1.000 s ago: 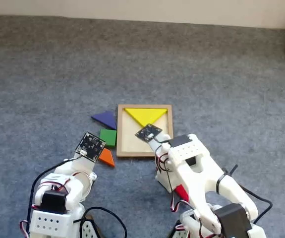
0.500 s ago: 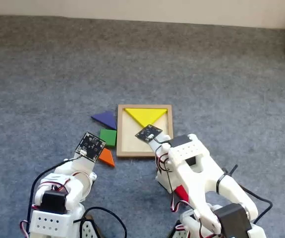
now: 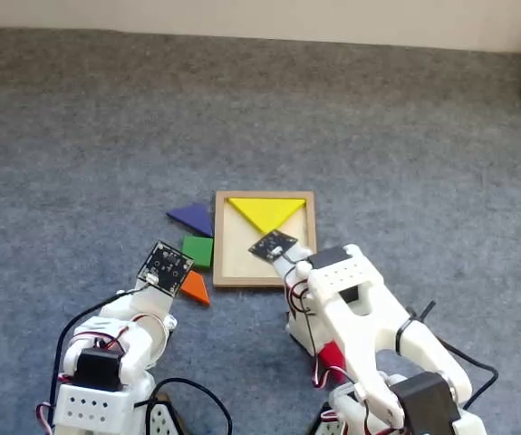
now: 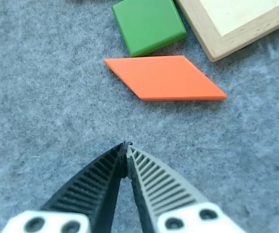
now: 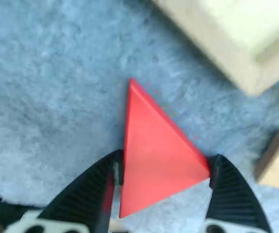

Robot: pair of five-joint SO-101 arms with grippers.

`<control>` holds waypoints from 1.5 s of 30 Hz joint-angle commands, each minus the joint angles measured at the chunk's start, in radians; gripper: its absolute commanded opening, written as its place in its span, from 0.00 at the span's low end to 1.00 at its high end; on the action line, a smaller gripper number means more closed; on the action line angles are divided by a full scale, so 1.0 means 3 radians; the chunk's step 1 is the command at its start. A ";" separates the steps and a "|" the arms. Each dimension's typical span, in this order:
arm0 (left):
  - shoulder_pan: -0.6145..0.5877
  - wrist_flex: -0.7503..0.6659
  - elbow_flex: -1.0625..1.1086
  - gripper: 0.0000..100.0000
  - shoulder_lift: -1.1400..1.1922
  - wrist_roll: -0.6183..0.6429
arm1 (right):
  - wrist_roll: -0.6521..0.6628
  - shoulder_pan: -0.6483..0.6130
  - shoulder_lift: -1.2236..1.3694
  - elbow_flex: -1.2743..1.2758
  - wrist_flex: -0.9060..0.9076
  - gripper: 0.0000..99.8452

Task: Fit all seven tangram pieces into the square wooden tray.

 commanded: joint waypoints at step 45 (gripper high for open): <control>-0.0018 0.0010 0.0064 0.00 -0.0090 -0.0020 | -0.1478 0.0161 -0.0468 -0.0018 -0.0478 0.21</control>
